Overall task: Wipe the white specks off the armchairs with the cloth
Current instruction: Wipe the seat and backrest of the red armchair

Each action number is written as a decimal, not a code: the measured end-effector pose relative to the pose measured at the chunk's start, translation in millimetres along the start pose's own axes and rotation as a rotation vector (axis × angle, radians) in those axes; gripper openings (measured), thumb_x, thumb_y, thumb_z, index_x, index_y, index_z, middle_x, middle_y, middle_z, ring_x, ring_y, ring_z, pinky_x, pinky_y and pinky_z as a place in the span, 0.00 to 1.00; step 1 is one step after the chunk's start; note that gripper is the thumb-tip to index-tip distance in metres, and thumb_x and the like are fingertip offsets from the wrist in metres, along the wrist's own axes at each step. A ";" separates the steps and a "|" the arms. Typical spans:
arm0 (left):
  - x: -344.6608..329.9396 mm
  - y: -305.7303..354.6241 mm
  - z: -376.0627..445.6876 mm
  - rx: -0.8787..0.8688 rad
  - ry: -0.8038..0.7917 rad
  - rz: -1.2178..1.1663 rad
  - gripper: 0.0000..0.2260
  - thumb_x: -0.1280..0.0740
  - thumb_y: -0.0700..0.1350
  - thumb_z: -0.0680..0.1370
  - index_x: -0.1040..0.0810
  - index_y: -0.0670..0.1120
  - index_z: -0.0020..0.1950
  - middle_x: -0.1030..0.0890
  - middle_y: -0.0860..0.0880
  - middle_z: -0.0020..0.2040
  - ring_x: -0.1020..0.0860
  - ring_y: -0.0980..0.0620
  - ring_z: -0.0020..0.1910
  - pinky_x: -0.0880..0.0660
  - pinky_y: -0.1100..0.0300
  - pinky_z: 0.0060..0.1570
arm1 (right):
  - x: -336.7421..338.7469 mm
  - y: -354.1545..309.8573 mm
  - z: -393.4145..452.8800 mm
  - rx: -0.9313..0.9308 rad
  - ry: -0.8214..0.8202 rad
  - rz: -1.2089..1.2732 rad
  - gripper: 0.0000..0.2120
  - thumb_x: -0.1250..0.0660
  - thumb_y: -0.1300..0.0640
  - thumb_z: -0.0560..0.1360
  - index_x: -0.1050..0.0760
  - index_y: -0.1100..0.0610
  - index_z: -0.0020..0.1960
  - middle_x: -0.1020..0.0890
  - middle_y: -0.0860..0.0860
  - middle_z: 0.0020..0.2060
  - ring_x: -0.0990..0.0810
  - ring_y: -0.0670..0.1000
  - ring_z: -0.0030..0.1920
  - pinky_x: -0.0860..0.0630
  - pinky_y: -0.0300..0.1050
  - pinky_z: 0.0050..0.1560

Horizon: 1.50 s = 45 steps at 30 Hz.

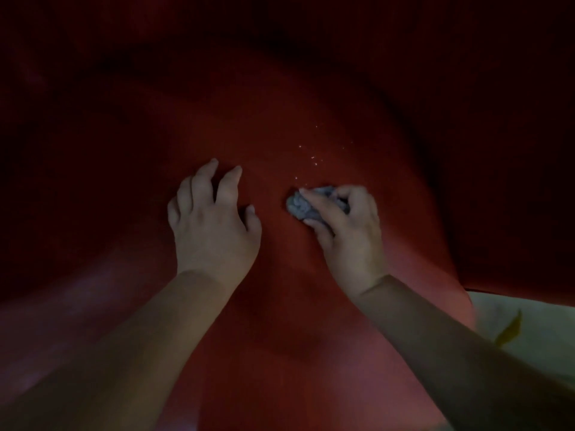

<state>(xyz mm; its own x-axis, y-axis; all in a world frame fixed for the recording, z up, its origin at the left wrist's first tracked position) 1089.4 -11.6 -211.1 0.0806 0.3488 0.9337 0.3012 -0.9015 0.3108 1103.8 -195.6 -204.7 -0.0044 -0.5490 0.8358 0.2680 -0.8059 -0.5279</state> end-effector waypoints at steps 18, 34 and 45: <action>-1.0 -2.3 5.8 0.004 0.008 -0.016 0.25 0.35 0.50 0.75 0.33 0.51 0.72 0.37 0.45 0.74 0.41 0.42 0.72 0.44 0.40 0.69 | 5.7 44.5 65.1 -0.386 0.251 0.010 0.20 0.28 0.60 0.72 0.22 0.50 0.63 0.35 0.48 0.50 0.33 0.48 0.50 0.40 0.31 0.56; -2.6 2.2 25.6 -0.055 -0.027 0.005 0.27 0.37 0.55 0.76 0.36 0.53 0.75 0.41 0.47 0.77 0.43 0.44 0.75 0.46 0.39 0.70 | -18.3 7.8 99.9 -0.122 0.129 0.050 0.21 0.30 0.62 0.72 0.23 0.52 0.64 0.29 0.55 0.51 0.28 0.55 0.51 0.29 0.45 0.57; 12.0 -39.9 17.7 0.037 0.002 -0.017 0.26 0.36 0.53 0.77 0.35 0.51 0.74 0.41 0.47 0.76 0.44 0.44 0.74 0.45 0.36 0.69 | -24.2 22.5 106.2 -0.299 0.215 0.071 0.21 0.32 0.61 0.72 0.23 0.55 0.65 0.28 0.58 0.52 0.26 0.60 0.52 0.30 0.47 0.60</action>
<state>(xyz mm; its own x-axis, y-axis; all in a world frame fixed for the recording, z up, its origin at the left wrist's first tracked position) 1095.2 33.1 -215.4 0.0732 0.3633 0.9288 0.3379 -0.8852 0.3197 1212.2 -176.9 -220.8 -0.2063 -0.6143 0.7616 -0.0180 -0.7758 -0.6307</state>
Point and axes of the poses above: each hand's wrist, its own z-axis towards the middle knuckle, its own x-axis out of the back of the hand, y = z × x, the point moved 10 cm from there along z, towards the middle knuckle
